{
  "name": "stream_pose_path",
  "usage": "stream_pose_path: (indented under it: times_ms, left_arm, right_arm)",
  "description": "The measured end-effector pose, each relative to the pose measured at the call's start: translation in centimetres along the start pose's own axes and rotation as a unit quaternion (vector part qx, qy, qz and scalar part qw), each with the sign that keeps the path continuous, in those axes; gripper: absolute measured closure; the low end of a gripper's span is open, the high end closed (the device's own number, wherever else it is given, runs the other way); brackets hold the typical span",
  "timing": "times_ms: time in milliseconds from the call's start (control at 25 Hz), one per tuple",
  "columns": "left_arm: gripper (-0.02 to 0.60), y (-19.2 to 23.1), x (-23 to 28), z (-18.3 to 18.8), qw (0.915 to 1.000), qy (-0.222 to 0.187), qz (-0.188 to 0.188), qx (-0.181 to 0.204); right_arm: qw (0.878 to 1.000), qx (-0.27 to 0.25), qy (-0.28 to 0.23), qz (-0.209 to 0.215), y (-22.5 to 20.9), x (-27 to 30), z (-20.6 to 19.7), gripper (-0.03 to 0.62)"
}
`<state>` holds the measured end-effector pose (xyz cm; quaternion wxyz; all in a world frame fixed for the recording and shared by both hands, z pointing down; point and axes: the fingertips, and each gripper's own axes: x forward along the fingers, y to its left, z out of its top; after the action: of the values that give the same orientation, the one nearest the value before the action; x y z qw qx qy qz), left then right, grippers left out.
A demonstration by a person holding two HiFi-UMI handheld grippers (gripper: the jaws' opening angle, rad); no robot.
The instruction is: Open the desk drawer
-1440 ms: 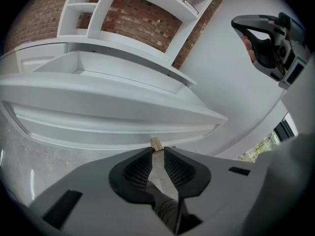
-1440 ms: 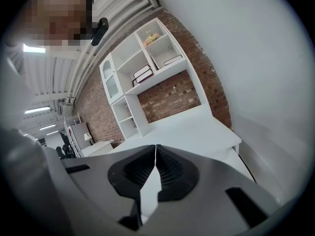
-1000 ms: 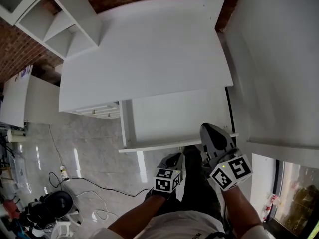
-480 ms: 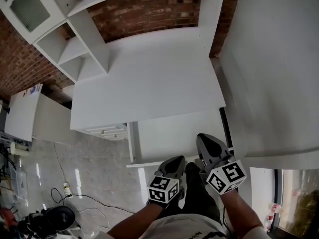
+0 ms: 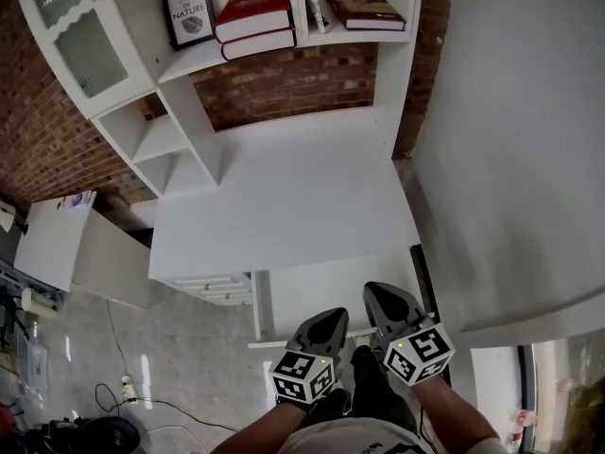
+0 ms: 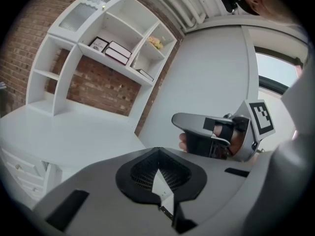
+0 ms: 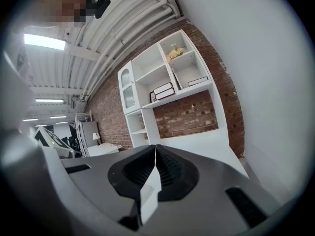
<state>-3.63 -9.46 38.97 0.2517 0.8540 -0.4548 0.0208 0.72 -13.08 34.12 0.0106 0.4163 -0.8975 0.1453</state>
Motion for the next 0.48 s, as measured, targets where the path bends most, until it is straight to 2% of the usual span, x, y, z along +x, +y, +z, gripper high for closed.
stream_pose_path:
  times_ms: [240,480]
  left_arm:
    - [0.569,-1.1,-0.9,4.2,0.9995,-0.025,-0.007,0.02]
    - [0.569,-1.1,-1.5,6.9,0.9985,-0.048,-0.005,0.027]
  right_arm:
    - [1.0,-0.013,-0.003,0.006,1.1,0.0,1.8,0.576]
    - [1.0,-0.019,-0.006,0.011,1.8,0.6,3.2,0.577]
